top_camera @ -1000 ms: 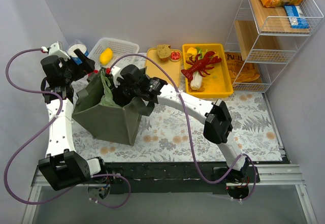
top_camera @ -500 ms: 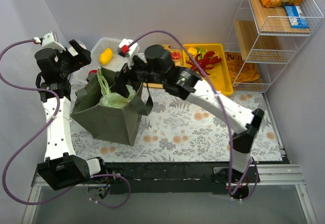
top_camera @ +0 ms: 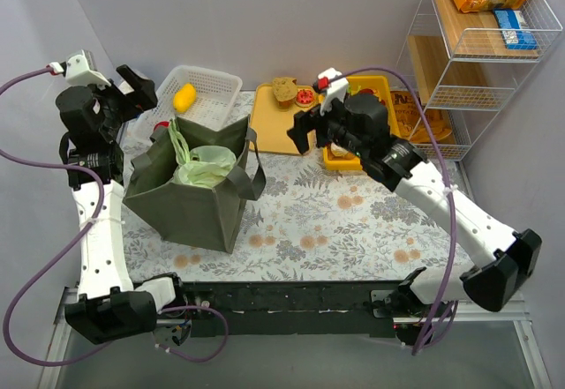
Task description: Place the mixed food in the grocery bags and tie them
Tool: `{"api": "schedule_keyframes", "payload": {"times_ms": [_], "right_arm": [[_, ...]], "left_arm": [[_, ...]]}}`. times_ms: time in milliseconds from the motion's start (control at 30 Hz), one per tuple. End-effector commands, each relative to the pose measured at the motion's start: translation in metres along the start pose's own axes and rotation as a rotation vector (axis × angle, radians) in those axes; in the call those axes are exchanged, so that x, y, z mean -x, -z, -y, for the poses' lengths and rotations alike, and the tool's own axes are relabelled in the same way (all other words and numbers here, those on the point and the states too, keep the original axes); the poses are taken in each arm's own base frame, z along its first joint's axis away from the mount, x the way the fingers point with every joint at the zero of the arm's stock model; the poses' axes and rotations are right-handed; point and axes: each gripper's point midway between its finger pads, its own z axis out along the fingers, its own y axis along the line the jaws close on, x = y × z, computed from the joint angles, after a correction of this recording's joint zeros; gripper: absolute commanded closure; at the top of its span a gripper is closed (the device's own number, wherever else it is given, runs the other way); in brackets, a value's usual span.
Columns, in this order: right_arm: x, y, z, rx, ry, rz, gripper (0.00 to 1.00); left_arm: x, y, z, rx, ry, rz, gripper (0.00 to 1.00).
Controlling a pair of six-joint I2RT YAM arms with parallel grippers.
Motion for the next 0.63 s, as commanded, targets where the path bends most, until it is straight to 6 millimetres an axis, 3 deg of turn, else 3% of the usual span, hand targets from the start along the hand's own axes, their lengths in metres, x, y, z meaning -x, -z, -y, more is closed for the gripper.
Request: {"api": "schedule_keyframes", "payload": {"times_ms": [0, 67, 100, 233, 600], "right_arm": [[0.022, 0.053, 0.031, -0.174, 0.012, 0.156, 0.02], [0.024, 0.076, 0.043, -0.235, -0.002, 0.2, 0.02], [0.011, 0.078, 0.048, -0.254, -0.006, 0.19, 0.02], [0.003, 0.107, 0.066, -0.35, -0.036, 0.239, 0.02], [-0.001, 0.128, 0.079, -0.421, -0.043, 0.262, 0.02]], "left_arm": [[0.013, 0.013, 0.025, -0.054, -0.005, 0.05, 0.02], [0.015, 0.015, 0.035, -0.068, -0.003, 0.058, 0.02], [0.015, 0.016, 0.038, -0.073, -0.006, 0.059, 0.02], [0.013, 0.023, 0.05, -0.093, -0.03, 0.072, 0.02], [0.011, 0.03, 0.058, -0.11, -0.042, 0.087, 0.02]]}}
